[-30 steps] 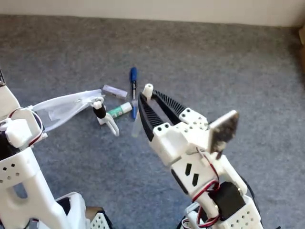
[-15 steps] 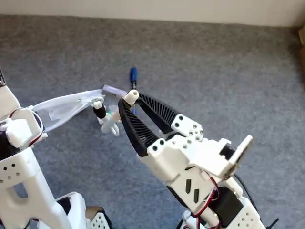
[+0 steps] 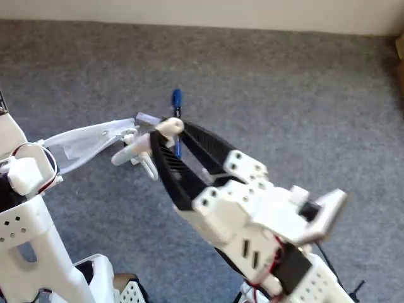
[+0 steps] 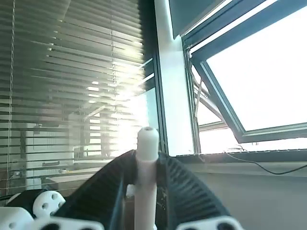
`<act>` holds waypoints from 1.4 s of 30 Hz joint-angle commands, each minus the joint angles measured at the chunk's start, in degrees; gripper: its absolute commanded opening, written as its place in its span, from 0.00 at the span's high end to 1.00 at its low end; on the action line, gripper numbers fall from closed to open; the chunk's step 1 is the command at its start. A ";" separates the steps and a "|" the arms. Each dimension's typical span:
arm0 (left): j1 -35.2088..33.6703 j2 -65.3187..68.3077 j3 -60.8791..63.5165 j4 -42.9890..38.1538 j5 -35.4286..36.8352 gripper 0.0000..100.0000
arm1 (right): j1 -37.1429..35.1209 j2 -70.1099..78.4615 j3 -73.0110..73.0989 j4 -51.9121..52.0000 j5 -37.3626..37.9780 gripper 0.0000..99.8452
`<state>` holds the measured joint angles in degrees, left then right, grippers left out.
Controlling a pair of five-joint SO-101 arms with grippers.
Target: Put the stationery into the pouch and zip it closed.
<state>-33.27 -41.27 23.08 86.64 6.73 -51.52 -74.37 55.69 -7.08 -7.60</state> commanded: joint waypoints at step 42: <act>-0.40 0.84 1.19 -0.53 0.53 1.00 | -11.74 37.85 6.29 -24.40 19.69 1.00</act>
<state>-33.27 -41.27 23.16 86.64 6.73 -62.51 -36.31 62.29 -30.29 10.68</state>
